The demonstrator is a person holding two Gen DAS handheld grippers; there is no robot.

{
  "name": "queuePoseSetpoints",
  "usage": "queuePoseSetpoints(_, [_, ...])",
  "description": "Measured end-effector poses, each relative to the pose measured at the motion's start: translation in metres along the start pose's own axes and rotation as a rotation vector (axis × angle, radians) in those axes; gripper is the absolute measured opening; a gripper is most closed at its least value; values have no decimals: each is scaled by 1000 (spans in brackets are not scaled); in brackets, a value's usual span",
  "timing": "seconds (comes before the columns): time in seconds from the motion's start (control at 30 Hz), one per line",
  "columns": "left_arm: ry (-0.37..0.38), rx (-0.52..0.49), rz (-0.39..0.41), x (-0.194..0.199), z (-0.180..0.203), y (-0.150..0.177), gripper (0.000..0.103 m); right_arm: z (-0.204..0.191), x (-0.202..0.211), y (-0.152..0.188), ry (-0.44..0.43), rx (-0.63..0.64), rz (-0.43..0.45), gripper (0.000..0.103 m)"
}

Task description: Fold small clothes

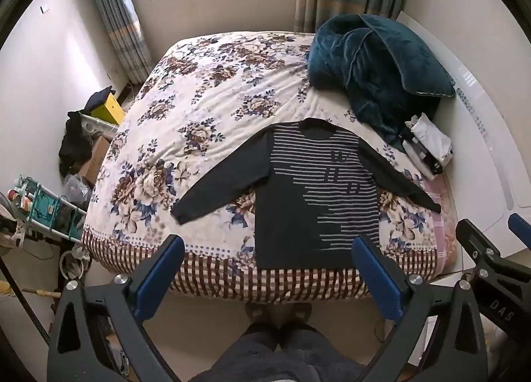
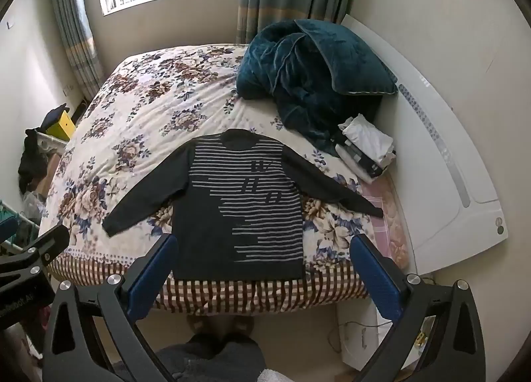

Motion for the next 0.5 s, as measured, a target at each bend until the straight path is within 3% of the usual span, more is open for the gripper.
queuePoseSetpoints(0.5, [-4,-6,17,-2,1,-2,103,1,1,-8,9,6,-3,103])
Point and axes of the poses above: each gripper's, at about its wrist camera, not at the fingertips, and x roughly against the way its jaws point, z to its right, y to its underside, the point moved 7 cm from there along -x, roughly the way its jaws point, and after that the axes turned 12 degrees about x, right-handed, at the moved point
